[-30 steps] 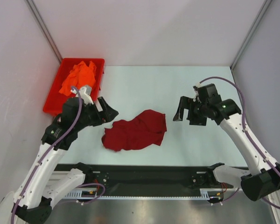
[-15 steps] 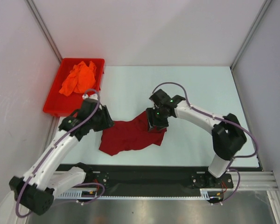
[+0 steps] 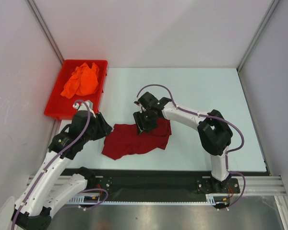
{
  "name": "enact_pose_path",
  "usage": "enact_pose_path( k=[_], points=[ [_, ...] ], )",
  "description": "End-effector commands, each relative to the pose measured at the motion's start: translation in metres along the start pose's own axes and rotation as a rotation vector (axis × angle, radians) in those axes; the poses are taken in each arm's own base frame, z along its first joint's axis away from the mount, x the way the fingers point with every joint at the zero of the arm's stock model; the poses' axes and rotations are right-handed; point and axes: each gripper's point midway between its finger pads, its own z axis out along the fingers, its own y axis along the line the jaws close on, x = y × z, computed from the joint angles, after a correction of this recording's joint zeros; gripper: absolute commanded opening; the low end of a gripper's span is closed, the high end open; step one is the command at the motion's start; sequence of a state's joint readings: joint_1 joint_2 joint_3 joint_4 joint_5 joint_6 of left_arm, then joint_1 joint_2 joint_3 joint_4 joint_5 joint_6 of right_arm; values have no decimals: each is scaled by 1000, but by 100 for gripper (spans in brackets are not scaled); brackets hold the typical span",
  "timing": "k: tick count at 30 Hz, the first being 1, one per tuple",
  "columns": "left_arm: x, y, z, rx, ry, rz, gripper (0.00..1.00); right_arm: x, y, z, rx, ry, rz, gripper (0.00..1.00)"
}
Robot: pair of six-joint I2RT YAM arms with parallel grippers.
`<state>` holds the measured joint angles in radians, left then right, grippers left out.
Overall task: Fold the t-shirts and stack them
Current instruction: Flatten the tshirt out
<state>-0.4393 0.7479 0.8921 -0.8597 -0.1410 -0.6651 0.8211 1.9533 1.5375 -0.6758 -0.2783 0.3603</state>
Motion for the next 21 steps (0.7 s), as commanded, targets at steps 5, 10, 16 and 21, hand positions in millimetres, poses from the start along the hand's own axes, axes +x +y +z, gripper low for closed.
enact_pose_path(
  k=[5, 10, 16, 21],
  points=[
    [-3, 1, -5, -10, -15, -23, 60, -9, -16, 6, 72, -24, -77, 57],
    [-2, -2, -2, -5, 1, -14, 61, -5, -10, 16, 30, 13, -73, 35],
    [-7, -5, -3, 6, -10, -7, 62, -5, -8, -5, 17, 2, -64, 0],
    [-16, -12, -6, 17, -24, -7, 62, 21, 24, -61, -73, 31, -105, 0]
  ],
)
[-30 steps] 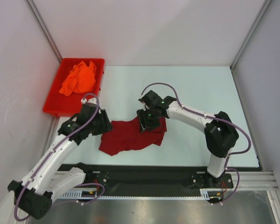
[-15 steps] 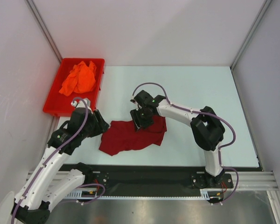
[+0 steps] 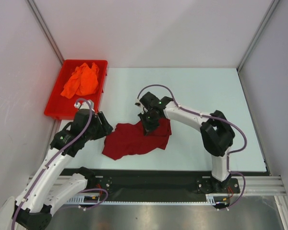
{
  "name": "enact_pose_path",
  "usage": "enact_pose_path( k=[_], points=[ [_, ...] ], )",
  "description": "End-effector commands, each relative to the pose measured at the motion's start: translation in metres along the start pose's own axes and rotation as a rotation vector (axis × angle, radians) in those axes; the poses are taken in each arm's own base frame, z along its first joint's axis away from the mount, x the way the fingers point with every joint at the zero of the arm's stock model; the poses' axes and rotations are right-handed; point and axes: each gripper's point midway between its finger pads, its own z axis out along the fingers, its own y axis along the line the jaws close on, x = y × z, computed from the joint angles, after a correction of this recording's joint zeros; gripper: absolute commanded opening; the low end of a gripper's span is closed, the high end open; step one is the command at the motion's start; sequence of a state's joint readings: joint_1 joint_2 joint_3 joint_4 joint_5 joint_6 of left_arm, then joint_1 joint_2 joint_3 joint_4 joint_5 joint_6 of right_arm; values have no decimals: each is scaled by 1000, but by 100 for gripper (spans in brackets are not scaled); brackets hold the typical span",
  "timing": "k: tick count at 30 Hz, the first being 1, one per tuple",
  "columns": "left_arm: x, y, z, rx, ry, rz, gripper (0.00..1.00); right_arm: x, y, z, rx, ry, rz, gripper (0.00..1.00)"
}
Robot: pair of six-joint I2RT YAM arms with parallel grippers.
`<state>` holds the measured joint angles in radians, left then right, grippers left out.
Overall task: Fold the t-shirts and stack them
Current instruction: Flatten the tshirt out
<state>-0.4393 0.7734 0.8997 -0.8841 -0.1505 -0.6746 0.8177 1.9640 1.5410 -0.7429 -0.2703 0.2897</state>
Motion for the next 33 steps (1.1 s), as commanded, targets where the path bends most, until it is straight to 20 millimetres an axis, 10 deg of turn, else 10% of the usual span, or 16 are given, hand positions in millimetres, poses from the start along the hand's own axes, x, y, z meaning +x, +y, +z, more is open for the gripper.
enact_pose_path(
  k=[1, 8, 10, 11, 13, 16, 22, 33],
  points=[
    [-20, -16, -9, 49, -49, -5, 63, 20, 46, -75, -154, -32, -86, 0],
    [-13, -17, -9, 63, -31, -40, 63, 163, 67, -61, -365, 288, -190, 0],
    [-4, -17, -5, 72, 4, -35, 69, 176, 72, -60, -428, 284, -118, 1],
    [5, -25, -1, 110, 52, -22, 73, 196, 65, -55, -437, 323, -75, 26],
    [17, -27, 7, 121, 103, 14, 75, 188, 63, -60, -415, 245, -66, 55],
    [40, -36, 14, 105, 185, 63, 71, 147, 41, -80, -314, 76, -13, 69],
    [71, -74, 36, 115, 282, 189, 61, 102, -34, -125, -145, -80, 219, 68],
    [98, -100, 98, 43, 405, 285, 49, 112, -77, -159, -100, -174, 379, 66]
  ],
)
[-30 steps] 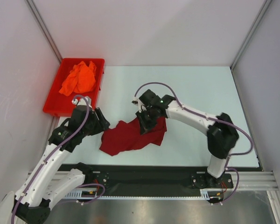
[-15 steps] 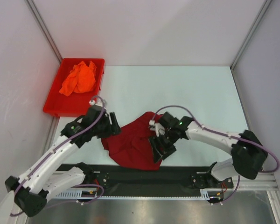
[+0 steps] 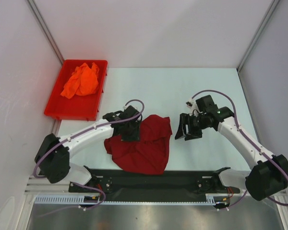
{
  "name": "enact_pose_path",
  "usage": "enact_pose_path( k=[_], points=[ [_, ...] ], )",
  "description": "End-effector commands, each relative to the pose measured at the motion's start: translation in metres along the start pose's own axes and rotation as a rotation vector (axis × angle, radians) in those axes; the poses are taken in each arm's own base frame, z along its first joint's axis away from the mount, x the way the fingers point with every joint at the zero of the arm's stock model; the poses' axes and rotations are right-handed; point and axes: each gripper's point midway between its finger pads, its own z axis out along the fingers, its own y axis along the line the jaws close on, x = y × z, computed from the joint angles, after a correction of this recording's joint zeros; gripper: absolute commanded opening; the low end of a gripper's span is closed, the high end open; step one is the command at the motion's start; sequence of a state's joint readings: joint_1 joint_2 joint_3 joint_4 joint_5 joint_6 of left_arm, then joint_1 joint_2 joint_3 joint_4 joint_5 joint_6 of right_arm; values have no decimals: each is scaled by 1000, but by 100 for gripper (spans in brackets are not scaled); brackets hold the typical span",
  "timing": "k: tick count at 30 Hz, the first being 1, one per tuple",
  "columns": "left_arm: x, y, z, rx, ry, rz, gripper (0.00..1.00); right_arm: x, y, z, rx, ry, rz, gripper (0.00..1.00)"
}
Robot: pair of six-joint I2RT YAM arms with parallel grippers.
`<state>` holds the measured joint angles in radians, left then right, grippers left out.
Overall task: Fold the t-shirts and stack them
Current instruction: Flatten the tshirt out
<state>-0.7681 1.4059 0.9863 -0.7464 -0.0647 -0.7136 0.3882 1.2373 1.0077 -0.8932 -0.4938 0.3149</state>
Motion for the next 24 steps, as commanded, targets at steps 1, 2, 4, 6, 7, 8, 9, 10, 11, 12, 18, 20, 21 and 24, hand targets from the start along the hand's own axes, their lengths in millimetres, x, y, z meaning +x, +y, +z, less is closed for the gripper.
enact_pose_path(
  k=[1, 2, 4, 6, 7, 8, 9, 10, 11, 12, 18, 20, 21, 24],
  points=[
    [-25, -25, 2, 54, -60, 25, 49, 9, -4, -15, 0, -12, 14, 66],
    [-25, -27, 6, 50, -43, 29, 45, 10, -7, -18, 3, -19, 24, 65],
    [-24, -28, 9, 48, -31, 26, 43, 10, -9, -20, 7, -27, 26, 65],
    [-18, -30, 16, 61, -4, 26, 43, 9, -12, -23, 11, -37, 35, 65],
    [-17, -30, 18, 59, 3, 23, 43, 9, -11, -23, 9, -37, 32, 65],
    [-15, -30, 21, 55, 16, 23, 43, 9, -11, -23, 6, -38, 32, 65],
    [-14, -28, 23, 47, 25, 24, 43, 8, -11, -23, 6, -40, 34, 65],
    [-9, -25, 27, 29, 44, 25, 42, 8, -10, -23, 2, -40, 35, 65],
    [-9, -25, 28, 26, 48, 22, 41, 8, -10, -24, 3, -41, 35, 65],
    [-7, -24, 29, 25, 53, 19, 41, 7, -10, -24, 1, -45, 32, 65],
    [-2, -28, 30, 34, 61, 24, 22, 6, -8, -23, -7, -40, 32, 65],
    [-3, -25, 23, 23, 30, 18, 7, 4, -8, -23, -8, -45, 29, 65],
    [-4, -24, 16, 20, 13, 10, 6, 5, -8, -23, -6, -42, 27, 65],
    [-10, -14, -2, 13, -77, -8, 0, 5, -9, -22, -2, -40, 28, 65]
  ],
)
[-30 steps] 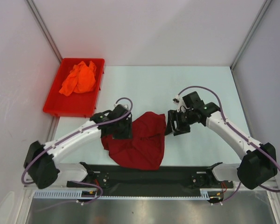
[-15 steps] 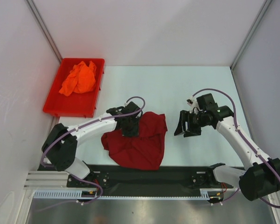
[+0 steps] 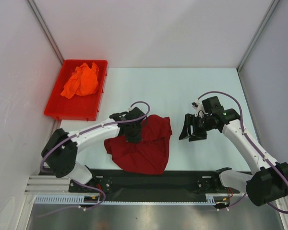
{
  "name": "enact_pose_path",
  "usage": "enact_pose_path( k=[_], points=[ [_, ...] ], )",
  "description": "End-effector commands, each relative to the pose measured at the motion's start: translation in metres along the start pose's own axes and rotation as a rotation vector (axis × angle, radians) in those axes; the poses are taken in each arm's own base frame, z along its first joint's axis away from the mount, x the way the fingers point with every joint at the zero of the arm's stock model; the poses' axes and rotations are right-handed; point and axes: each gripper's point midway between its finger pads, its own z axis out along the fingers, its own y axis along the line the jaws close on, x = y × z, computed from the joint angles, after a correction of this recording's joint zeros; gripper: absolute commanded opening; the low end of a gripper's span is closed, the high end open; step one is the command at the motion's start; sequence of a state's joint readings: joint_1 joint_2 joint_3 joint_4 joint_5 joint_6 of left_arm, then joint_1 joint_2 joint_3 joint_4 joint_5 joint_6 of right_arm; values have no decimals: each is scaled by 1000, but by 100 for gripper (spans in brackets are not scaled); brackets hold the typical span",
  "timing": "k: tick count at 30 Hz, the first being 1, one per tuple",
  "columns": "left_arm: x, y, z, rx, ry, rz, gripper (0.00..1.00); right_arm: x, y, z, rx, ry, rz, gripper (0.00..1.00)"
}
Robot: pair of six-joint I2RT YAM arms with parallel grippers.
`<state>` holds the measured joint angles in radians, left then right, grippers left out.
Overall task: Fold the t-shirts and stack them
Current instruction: Flatten the tshirt out
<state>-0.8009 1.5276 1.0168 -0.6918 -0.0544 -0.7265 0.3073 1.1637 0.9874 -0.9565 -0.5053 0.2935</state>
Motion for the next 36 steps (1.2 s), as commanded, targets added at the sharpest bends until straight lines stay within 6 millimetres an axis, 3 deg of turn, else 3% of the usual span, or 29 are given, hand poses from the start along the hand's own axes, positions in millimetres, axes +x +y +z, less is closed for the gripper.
enact_pose_path(
  k=[1, 6, 8, 9, 13, 16, 21, 22, 25, 27, 28, 30, 31, 33, 34, 36],
  points=[
    [-11, 7, -32, 7, -132, -36, 0, -1, 4, -2, -21, -4, -22, 65],
    [-25, 12, -82, 107, -342, -31, 0, -2, 9, 4, -33, 16, -26, 65],
    [-27, 12, -94, 152, -392, -24, 0, -5, 12, 6, -37, 15, -32, 65],
    [-32, 8, -109, 204, -443, -24, 0, -4, 14, 9, -39, 32, -36, 65],
    [-40, -3, -136, 287, -511, 24, 0, -10, 20, 15, -44, 34, -59, 66],
    [-57, -14, -176, 361, -616, 55, 0, -16, 24, 19, -65, 30, -46, 66],
    [-77, -17, -226, 381, -726, 79, 0, -30, 30, 35, -89, 50, -20, 66],
    [-87, -17, -247, 380, -774, 67, 0, -39, 29, 41, -80, 61, -12, 66],
    [-99, -1, -283, 330, -866, 12, 0, -60, 27, 49, -44, 59, -7, 69],
    [-108, 5, -328, 350, -961, -16, 0, -66, 17, 62, -14, 98, 33, 73],
    [-115, 9, -361, 367, -1031, -39, 0, -69, 16, 65, -14, 104, 39, 74],
    [-120, 13, -386, 352, -1074, -31, 0, -80, 12, 71, 1, 93, 52, 75],
    [-122, 15, -418, 380, -1134, -29, 0, -82, 12, 72, 1, 91, 56, 76],
    [-125, 14, -439, 396, -1164, -19, 0, -90, 12, 71, 4, 68, 58, 76],
    [-125, 16, -463, 421, -1212, -14, 0, -92, 12, 70, 6, 58, 64, 76],
    [-127, 13, -481, 448, -1245, 3, 0, -100, 17, 66, -29, 33, 65, 75]
  ],
)
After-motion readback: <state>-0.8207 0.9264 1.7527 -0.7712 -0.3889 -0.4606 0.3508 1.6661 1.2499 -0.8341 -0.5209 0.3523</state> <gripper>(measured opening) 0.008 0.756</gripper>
